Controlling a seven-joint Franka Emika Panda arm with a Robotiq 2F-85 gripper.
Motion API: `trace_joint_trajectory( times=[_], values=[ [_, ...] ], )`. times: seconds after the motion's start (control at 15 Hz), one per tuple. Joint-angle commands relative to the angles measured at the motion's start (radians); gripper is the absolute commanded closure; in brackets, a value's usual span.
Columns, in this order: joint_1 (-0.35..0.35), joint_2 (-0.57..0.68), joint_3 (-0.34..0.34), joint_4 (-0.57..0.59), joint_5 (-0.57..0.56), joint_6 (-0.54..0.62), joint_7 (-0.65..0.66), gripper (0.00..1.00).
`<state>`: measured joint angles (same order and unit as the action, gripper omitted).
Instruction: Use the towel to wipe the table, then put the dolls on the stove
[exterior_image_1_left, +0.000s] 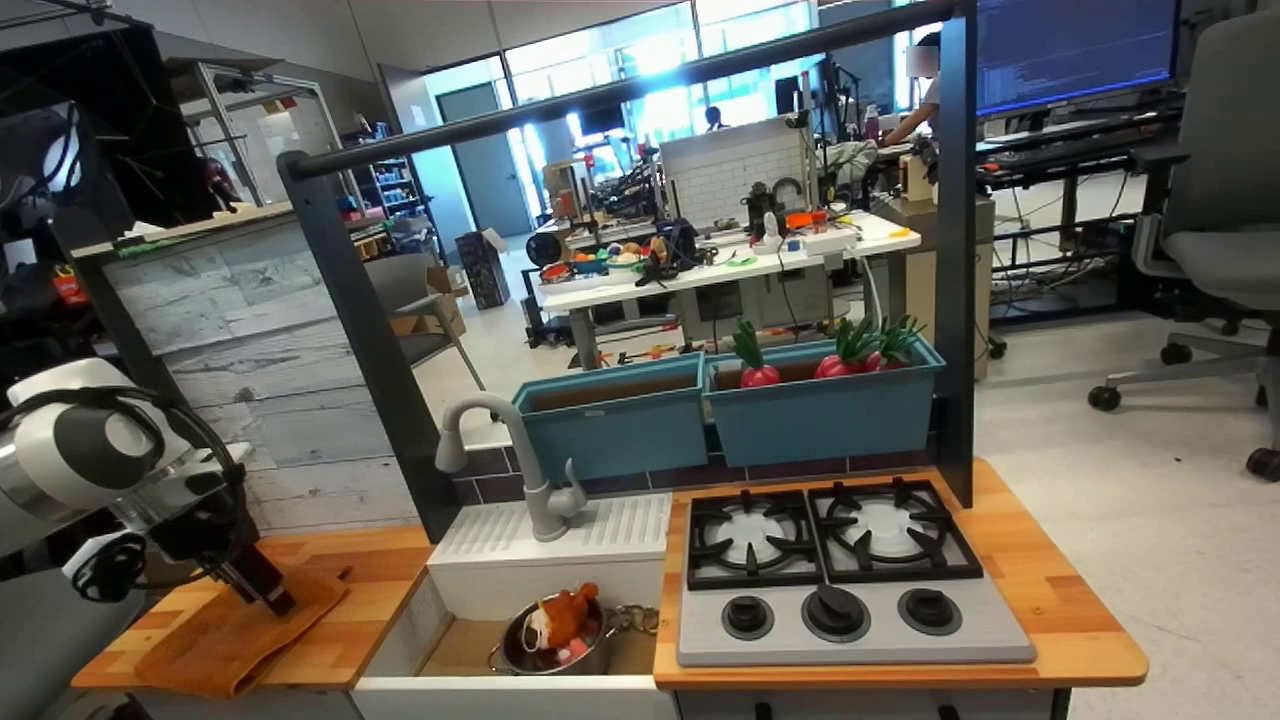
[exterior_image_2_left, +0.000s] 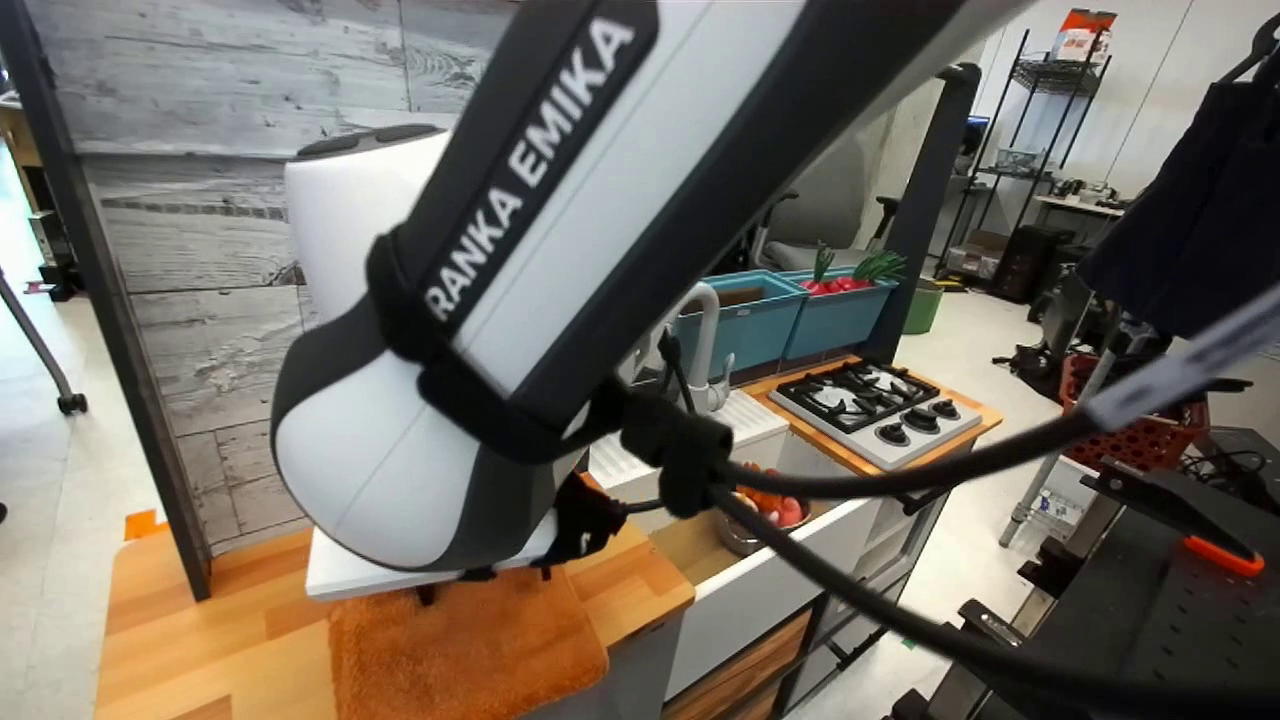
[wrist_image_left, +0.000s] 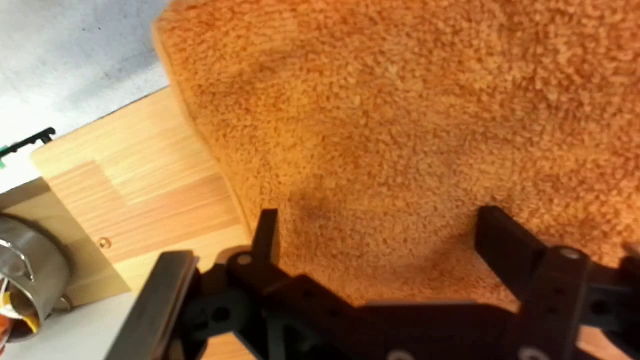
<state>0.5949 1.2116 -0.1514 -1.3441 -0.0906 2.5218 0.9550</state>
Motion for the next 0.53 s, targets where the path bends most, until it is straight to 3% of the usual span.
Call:
trace_joint_trajectory(
  times=[0.0, 0.07, 0.13, 0.33, 0.47],
  values=[
    [-0.104, -0.149, 0.063, -0.162, -0.038, 0.050, -0.256, 0.00],
    [-0.145, -0.158, 0.085, -0.153, -0.035, 0.050, -0.334, 0.00],
    [-0.063, -0.088, 0.032, -0.086, -0.011, 0.019, -0.206, 0.00],
    [-0.137, -0.129, 0.060, -0.104, 0.000, 0.020, -0.330, 0.00],
    [-0.174, -0.090, 0.116, -0.051, 0.020, -0.001, -0.409, 0.00]
  ],
)
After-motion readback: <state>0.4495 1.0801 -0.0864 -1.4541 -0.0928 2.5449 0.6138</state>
